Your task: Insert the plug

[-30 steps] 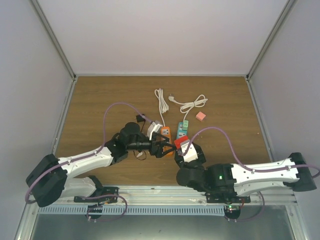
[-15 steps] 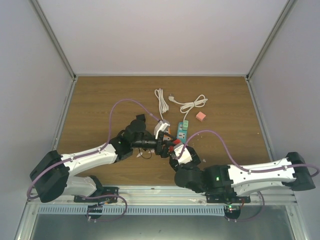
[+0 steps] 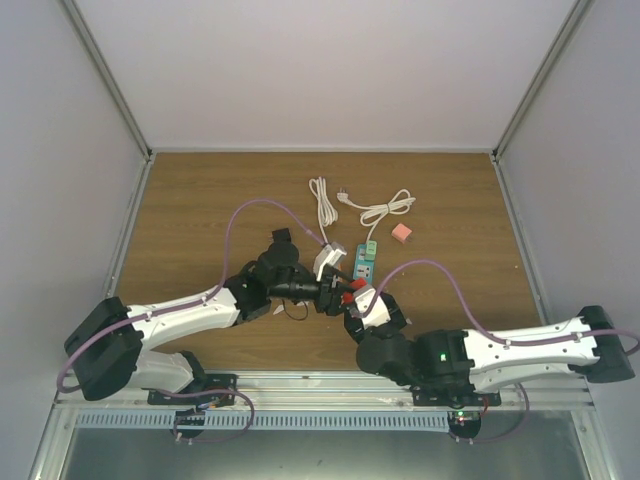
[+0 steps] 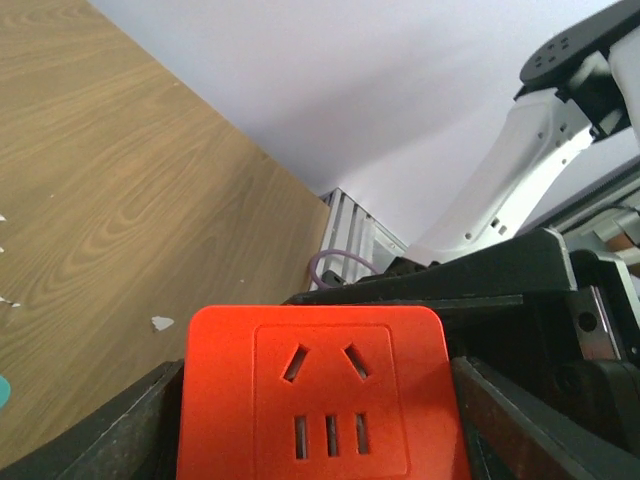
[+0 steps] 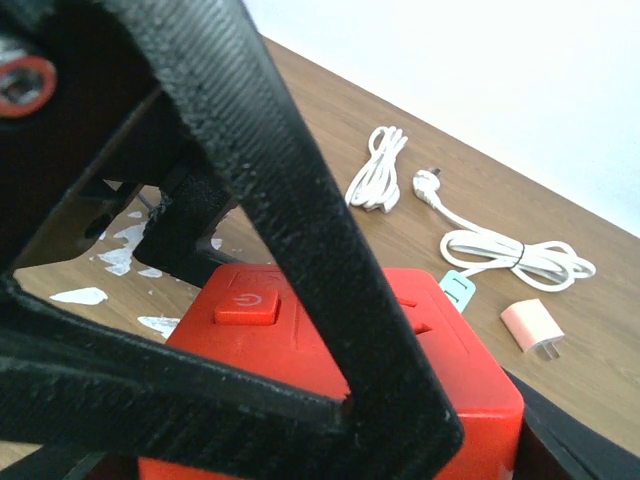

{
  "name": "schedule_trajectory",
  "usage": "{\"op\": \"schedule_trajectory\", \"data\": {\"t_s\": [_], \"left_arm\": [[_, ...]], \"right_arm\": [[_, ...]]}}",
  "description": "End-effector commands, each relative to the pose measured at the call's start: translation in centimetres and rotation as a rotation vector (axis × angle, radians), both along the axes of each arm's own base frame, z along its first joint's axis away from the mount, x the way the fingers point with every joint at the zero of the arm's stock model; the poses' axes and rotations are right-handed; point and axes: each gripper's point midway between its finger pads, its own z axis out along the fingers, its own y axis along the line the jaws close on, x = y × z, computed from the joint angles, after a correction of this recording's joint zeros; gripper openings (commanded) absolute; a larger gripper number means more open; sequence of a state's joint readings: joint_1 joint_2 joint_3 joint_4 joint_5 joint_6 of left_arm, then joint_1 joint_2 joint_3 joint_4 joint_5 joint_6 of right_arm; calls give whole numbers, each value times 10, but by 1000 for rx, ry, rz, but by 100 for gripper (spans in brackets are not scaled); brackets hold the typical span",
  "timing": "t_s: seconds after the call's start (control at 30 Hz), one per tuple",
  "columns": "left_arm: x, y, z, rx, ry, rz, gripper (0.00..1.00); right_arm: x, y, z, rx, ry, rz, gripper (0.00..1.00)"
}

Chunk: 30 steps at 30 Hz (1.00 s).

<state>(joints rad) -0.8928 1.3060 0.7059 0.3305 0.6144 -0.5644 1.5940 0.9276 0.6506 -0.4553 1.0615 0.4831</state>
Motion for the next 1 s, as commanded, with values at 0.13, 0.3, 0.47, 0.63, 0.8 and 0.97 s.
{"op": "schedule_trajectory", "data": {"t_s": [0.13, 0.3, 0.47, 0.63, 0.8, 0.97], "left_arm": [[-13, -1, -6, 4, -11, -59, 30], [-13, -3, -9, 6, -23, -73, 2], [-6, -1, -8, 33, -88, -42, 0], [3, 6, 4, 58, -214, 4, 0], [3, 16, 24, 53, -395, 5, 0], [9, 29, 35, 83, -561, 21, 0]], "right_arm": [[6, -4, 17, 95, -38, -73, 17], [4, -3, 19, 132, -34, -57, 25], [-3, 6, 21, 152, 1, 29, 78], [-17, 17, 28, 236, 91, 228, 100], [-23, 22, 36, 344, 146, 386, 100], [-32, 55, 20, 282, 219, 553, 100]]}}
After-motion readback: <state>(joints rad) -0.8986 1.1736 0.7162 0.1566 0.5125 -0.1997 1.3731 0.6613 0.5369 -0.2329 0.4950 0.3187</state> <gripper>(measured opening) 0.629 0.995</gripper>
